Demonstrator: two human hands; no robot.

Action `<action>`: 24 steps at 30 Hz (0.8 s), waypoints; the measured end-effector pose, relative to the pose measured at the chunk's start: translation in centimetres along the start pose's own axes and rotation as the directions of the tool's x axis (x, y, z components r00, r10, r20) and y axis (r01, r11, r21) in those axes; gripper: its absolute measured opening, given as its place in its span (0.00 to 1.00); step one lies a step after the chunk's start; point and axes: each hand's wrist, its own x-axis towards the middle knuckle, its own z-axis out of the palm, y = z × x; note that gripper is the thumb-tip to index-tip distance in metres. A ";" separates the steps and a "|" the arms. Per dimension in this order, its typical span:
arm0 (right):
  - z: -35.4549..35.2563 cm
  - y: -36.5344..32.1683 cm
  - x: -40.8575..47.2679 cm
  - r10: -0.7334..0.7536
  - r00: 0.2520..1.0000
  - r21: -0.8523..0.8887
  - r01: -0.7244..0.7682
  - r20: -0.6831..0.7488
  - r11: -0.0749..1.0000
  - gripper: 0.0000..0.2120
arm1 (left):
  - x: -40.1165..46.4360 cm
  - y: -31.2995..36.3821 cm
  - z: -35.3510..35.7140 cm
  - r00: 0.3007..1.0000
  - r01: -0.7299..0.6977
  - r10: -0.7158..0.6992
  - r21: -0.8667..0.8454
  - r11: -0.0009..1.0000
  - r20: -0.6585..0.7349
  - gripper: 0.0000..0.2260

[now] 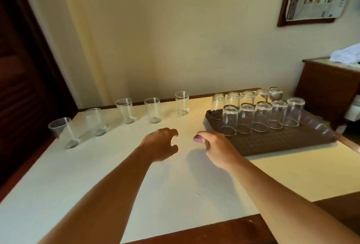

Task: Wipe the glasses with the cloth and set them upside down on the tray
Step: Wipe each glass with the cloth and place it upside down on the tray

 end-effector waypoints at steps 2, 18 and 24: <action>2.2 -1.7 1.2 -0.043 0.999 0.014 0.043 0.029 0.999 0.18 | -1.1 -3.1 0.5 0.997 0.080 -0.081 -0.057 0.995 -0.007 0.20; 7.0 0.8 5.2 -0.105 0.985 -0.103 0.119 0.136 0.987 0.19 | 6.9 -10.2 4.8 0.914 0.289 -0.379 -0.425 0.858 -0.145 0.30; 7.5 1.3 5.4 -0.069 0.991 -0.098 0.081 0.112 0.992 0.20 | 12.4 -10.8 5.2 0.842 0.286 -0.512 -0.667 0.688 -0.168 0.36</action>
